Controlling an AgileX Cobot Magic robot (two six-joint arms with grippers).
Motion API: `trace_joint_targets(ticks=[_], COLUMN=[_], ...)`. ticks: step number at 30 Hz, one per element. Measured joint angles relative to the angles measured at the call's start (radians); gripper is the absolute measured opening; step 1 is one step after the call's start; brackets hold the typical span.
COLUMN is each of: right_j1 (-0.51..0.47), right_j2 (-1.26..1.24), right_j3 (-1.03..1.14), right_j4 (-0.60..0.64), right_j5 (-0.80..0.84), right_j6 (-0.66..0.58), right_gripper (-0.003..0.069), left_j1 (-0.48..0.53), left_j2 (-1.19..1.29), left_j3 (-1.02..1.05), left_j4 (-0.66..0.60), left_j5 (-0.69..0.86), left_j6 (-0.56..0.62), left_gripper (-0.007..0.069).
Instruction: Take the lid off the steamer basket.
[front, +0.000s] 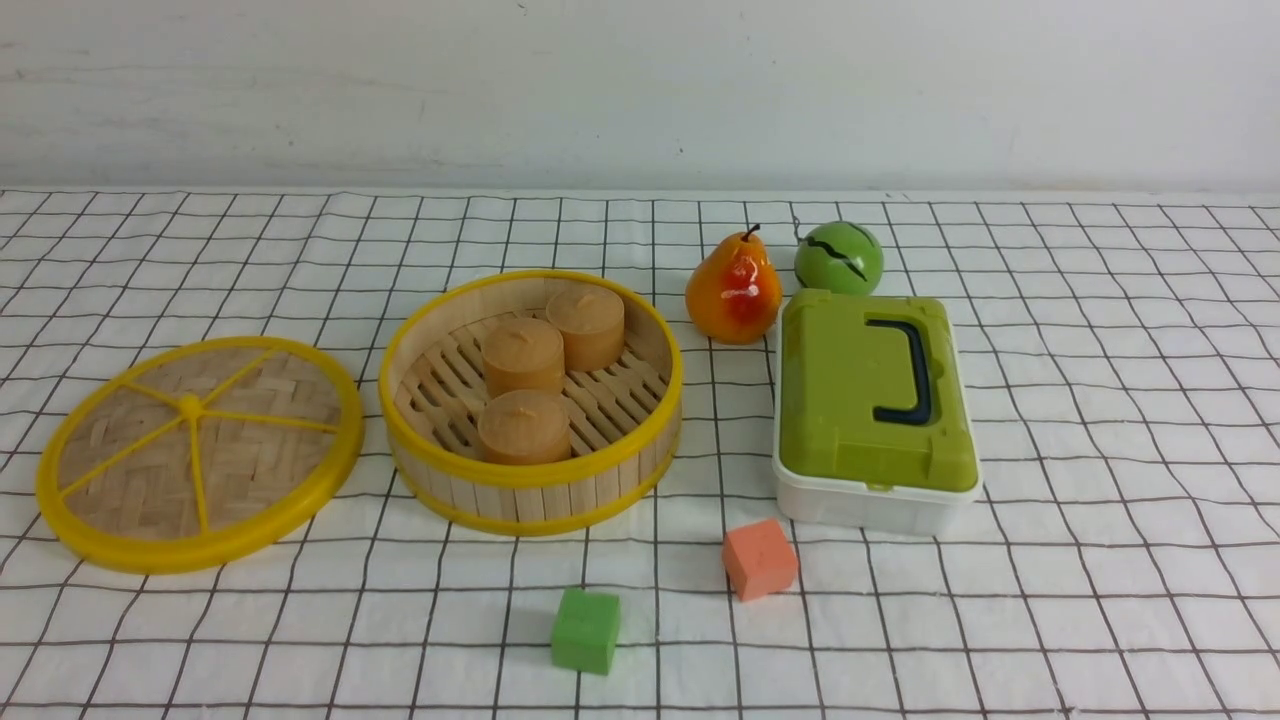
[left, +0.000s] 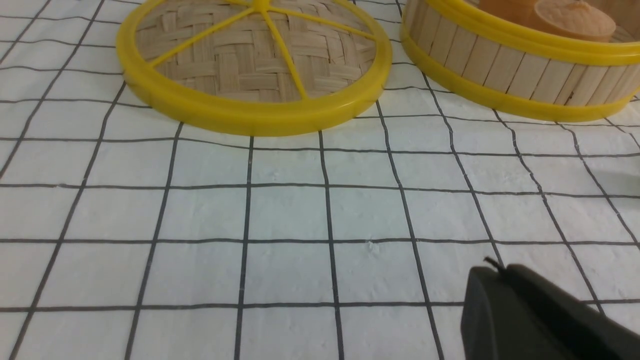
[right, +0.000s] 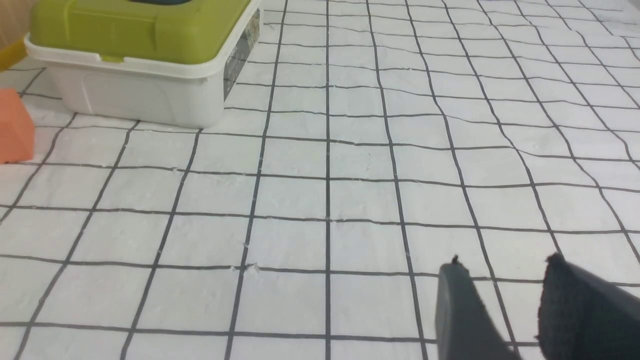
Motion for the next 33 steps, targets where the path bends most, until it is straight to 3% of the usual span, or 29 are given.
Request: trace_joint_targets(ticks=[33], right_j1=[0.0], right_j2=[0.0], right_j3=[0.0], right_j4=[0.0], right_j5=[0.0], right_j6=[0.0], right_gripper=[0.024], left_j1=[0.0], left_j2=[0.0], left_j3=[0.0], left_j4=[0.0], left_j5=[0.0], left_j6=[-0.001], left_gripper=[0.0031])
